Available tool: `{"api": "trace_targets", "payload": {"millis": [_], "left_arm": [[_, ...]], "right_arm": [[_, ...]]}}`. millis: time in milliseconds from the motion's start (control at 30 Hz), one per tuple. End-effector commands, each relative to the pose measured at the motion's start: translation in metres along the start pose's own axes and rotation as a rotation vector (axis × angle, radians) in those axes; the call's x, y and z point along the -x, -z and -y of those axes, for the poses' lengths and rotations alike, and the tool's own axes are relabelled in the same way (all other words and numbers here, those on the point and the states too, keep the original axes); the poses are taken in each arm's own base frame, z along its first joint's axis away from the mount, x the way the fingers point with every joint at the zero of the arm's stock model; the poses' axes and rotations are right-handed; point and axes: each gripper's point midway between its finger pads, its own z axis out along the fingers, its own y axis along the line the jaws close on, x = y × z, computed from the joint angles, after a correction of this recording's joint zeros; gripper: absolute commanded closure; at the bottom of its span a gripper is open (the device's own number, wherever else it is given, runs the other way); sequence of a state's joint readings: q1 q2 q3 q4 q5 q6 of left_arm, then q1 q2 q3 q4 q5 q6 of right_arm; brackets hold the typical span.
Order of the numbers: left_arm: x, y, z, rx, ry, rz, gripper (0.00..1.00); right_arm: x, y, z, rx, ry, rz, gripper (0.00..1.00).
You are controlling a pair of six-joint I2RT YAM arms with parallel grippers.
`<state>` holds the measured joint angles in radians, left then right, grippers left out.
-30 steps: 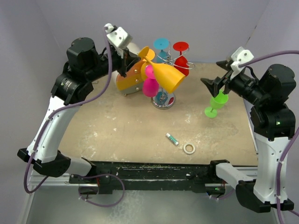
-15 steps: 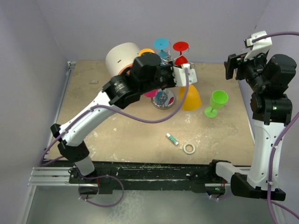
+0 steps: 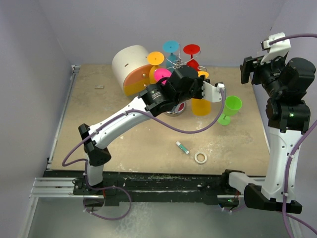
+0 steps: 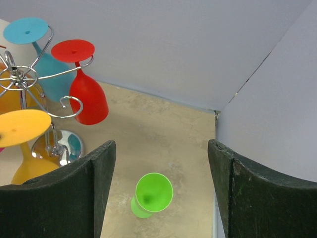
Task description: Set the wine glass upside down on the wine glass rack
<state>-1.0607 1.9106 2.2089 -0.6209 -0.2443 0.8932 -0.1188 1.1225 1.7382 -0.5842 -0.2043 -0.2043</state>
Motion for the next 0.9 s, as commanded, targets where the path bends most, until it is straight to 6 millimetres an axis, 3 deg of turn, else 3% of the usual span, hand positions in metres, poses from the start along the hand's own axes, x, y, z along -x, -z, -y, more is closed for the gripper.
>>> {"api": "trace_targets", "payload": {"millis": [0, 433, 867], "left_arm": [[0.006, 0.010, -0.053, 0.204, -0.038, -0.021, 1.00], [-0.026, 0.004, -0.057, 0.285, -0.127, -0.173, 1.00], [-0.051, 0.027, -0.055, 0.283, -0.114, -0.222, 1.00]], "right_arm": [[0.016, 0.005, 0.000, 0.005, 0.011, 0.062, 0.23], [0.015, 0.006, -0.006, 0.039, 0.024, 0.059, 0.23], [0.009, 0.006, -0.009, 0.055, 0.035, 0.049, 0.23]]}}
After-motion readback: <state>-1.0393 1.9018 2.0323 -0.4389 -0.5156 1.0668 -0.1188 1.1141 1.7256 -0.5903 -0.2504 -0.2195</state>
